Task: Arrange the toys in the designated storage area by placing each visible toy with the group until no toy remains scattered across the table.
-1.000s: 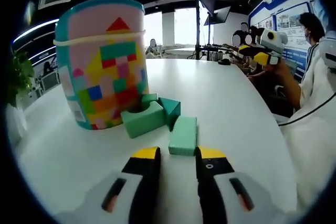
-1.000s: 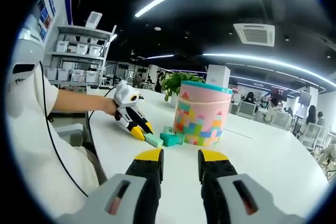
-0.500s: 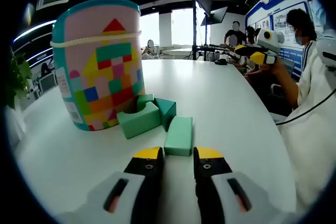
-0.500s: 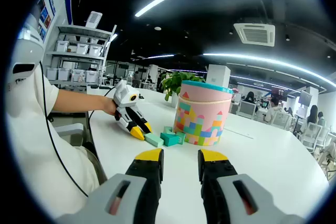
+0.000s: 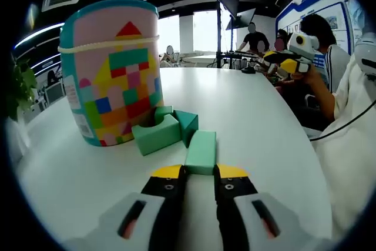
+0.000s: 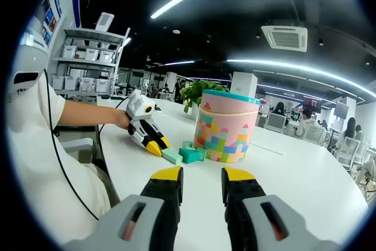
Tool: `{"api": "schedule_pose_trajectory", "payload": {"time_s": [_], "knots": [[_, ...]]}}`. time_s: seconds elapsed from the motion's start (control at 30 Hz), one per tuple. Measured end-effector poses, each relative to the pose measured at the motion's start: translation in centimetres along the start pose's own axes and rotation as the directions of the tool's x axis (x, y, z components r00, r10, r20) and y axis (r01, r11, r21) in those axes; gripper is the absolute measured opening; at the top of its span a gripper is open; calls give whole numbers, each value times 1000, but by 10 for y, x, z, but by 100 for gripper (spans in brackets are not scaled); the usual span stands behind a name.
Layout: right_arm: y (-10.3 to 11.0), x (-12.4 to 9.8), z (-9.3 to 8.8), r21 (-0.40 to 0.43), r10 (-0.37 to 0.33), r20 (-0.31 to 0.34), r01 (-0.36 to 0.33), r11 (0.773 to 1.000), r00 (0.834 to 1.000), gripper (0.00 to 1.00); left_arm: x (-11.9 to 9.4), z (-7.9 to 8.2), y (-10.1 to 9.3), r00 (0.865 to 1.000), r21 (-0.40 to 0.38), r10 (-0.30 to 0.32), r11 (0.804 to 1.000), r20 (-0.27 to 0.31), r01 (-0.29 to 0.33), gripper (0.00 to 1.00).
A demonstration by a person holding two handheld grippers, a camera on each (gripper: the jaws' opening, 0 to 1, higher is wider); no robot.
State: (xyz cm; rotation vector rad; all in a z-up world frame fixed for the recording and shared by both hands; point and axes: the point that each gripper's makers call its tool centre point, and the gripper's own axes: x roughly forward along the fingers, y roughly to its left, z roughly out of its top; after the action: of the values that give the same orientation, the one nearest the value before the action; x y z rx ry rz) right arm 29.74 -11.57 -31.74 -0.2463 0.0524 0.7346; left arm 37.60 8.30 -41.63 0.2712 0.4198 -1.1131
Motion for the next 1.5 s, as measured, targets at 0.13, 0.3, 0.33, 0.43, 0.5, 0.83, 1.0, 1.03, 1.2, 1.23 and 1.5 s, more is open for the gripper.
{"api": "schedule_pose_trajectory", "payload": {"time_s": [0.13, 0.3, 0.33, 0.43, 0.5, 0.83, 1.0, 1.03, 1.2, 1.23, 1.5], "knots": [[0, 0, -1, 2, 0, -1, 0, 1000, 1000, 26, 0, 0, 2, 1000, 3, -6, 1000, 1, 6, 21], [0, 0, -1, 3, 2, -2, -2, 1000, 1000, 26, 1, 1, 3, 1000, 7, -11, 1000, 0, 11, 24], [0, -1, 0, 2, 0, 0, 0, 1000, 1000, 26, 1, 1, 4, 1000, 3, -12, 1000, -1, 12, 25], [-1, -2, 1, 2, -2, 6, 2, 1000, 1000, 26, 2, 2, 4, 1000, 4, -27, 1000, -5, 27, 26], [-2, -2, 0, 7, -7, 6, 7, 1000, 1000, 26, 2, 3, 4, 1000, 13, -26, 1000, -14, 27, 27], [1, 3, 2, 0, 1, -1, -1, 1000, 1000, 26, 4, 4, 0, 999, 24, -48, 999, -8, 49, 21], [1, 3, -1, 2, 4, -9, -4, 1000, 1000, 26, 1, 5, 2, 1000, 27, -25, 999, -7, 25, 21], [1, 3, -2, 4, 2, -10, -2, 1000, 1000, 26, 0, 4, 2, 1000, 21, -20, 1000, -11, 20, 21], [-1, 1, -1, 5, -3, -5, 3, 1000, 1000, 26, -6, 14, 6, 999, -36, -3, 999, 43, 5, 21], [-1, 1, -1, 5, -3, -5, 3, 1000, 1000, 26, -9, 18, 7, 998, -37, 5, 999, 61, -2, 21], [0, 3, -2, 8, 2, -7, -2, 1000, 1000, 26, -11, 36, 7, 994, -26, 47, 999, 101, -44, 21]]}}
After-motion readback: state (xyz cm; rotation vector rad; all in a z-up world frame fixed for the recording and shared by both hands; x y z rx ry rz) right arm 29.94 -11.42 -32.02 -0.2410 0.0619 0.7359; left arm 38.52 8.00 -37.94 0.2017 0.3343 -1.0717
